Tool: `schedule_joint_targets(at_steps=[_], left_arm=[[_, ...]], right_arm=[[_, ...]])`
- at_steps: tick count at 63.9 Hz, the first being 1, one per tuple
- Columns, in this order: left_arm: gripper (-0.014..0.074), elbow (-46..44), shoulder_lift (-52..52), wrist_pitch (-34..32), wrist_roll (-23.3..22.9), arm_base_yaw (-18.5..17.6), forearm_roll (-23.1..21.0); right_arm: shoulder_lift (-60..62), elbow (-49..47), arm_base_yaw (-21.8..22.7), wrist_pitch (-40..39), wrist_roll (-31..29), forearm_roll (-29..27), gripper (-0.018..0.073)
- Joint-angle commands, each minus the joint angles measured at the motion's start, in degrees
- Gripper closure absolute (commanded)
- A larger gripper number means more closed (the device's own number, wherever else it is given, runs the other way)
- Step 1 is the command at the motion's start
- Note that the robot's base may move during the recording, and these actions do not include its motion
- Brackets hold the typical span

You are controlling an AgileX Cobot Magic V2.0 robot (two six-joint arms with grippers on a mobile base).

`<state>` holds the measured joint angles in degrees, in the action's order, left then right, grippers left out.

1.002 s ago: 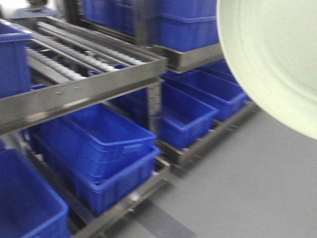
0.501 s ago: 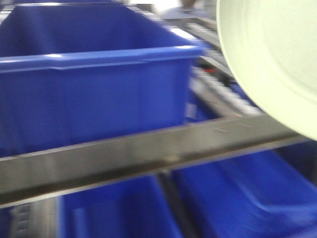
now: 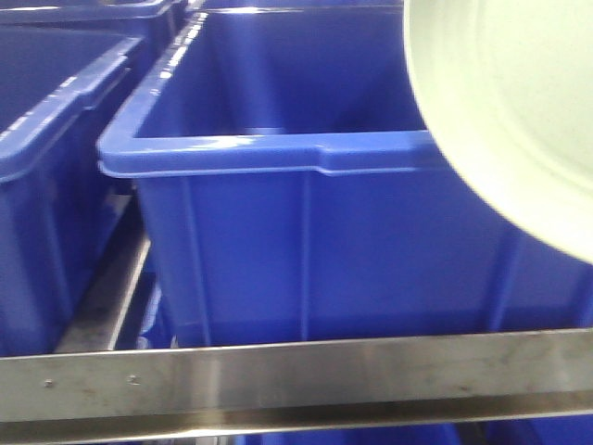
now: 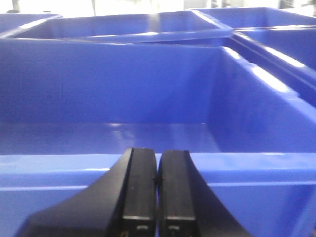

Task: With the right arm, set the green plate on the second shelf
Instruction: 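Drive the base to the shelf of blue bins holding the plate, then lower the plate with the right gripper into the blue bin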

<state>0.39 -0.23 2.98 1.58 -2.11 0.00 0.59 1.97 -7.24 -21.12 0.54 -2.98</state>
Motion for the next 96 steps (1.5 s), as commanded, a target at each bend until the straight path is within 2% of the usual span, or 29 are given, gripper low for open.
schedule_joint_targets(at_steps=[1, 50, 56, 65, 69, 76, 84, 90, 96], left_arm=[[0.0466, 2.3, -0.9, -4.6, -0.1, -0.1, 0.0], [0.0466, 2.3, -0.9, -4.6, -0.1, -0.1, 0.0], [0.0466, 2.3, -0.9, -4.6, -0.1, -0.1, 0.0], [0.0466, 2.3, -0.9, -4.6, -0.1, -0.1, 0.0], [0.0466, 2.3, -0.9, -4.6, -0.1, -0.1, 0.0], [0.0466, 2.3, -0.9, -4.6, -0.1, -0.1, 0.0], [0.0466, 2.3, -0.9, -4.6, -0.1, -0.1, 0.0], [0.0466, 2.3, -0.9, -4.6, -0.1, -0.1, 0.0], [0.0466, 2.3, -0.9, -4.6, -0.1, -0.1, 0.0]], right_arm=[[1.1, -1.5, 0.4, -5.9, 0.0, -0.4, 0.0505], [1.1, -1.5, 0.4, -5.9, 0.0, -0.4, 0.0505], [1.1, -1.5, 0.4, -8.6, 0.0, -0.4, 0.0505], [1.1, -1.5, 0.4, -17.3, 0.2, -0.5, 0.0505], [1.1, -2.0, 0.4, -19.6, 0.8, -2.7, 0.0505], [1.1, -3.9, 0.3, -16.5, 3.9, -4.5, 0.0505], [0.3, -7.4, 0.3, -8.0, 8.6, -3.3, 0.0505], [-2.2, -10.2, 0.3, -3.9, 9.5, -3.1, 0.0505], [-7.4, -12.6, 0.3, -3.2, 9.5, -3.1, 0.0505]])
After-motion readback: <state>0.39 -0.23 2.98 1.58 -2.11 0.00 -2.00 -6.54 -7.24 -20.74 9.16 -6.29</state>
